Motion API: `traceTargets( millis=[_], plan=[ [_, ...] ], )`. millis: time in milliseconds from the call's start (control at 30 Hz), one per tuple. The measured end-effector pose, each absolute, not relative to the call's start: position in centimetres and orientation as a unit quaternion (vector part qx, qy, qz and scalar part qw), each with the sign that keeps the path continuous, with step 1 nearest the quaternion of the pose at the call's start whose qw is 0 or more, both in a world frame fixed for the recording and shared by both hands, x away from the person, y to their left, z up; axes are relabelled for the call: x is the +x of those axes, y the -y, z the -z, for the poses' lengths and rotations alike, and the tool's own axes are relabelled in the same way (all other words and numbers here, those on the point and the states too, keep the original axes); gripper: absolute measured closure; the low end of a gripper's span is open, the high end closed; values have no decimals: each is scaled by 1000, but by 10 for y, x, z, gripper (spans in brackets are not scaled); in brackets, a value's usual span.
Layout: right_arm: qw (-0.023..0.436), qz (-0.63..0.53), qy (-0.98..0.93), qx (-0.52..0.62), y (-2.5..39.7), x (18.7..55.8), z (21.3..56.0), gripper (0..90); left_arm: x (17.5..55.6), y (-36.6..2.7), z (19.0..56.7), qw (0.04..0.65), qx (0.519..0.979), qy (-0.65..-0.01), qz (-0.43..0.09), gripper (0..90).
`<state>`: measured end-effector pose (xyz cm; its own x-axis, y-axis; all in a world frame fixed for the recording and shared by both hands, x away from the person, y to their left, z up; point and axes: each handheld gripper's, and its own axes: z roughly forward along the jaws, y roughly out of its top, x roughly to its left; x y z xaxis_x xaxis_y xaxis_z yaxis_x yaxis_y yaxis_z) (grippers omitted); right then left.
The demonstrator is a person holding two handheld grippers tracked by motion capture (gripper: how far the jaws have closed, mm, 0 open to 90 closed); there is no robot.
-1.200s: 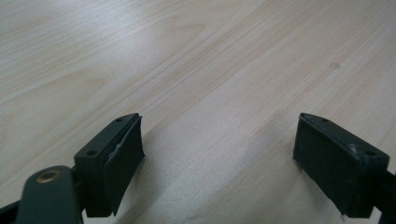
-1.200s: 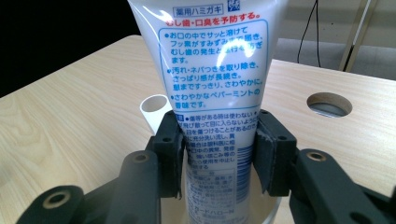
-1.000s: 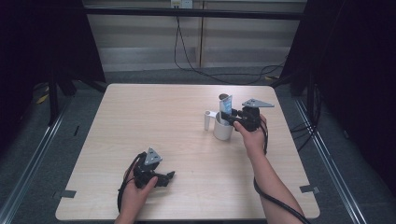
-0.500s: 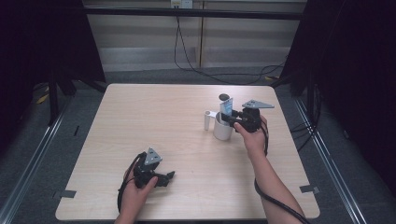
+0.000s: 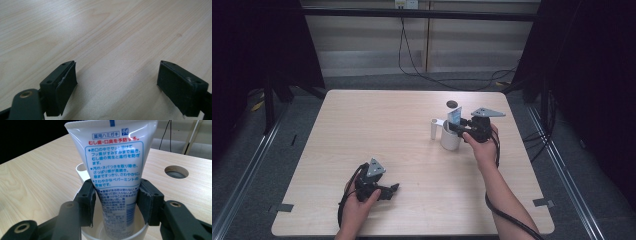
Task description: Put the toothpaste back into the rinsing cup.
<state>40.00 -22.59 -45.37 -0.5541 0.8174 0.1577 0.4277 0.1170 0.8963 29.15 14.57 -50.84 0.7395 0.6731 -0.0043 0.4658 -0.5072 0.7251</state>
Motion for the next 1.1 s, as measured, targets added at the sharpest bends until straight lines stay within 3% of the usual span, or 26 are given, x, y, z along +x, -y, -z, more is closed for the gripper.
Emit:
traceTargets(
  millis=[1100],
  plan=[
    [209, -486, -739, 417, 222, 399, 446, 404, 291, -146, 508, 369, 857, -332, -140, 157]
  ],
)
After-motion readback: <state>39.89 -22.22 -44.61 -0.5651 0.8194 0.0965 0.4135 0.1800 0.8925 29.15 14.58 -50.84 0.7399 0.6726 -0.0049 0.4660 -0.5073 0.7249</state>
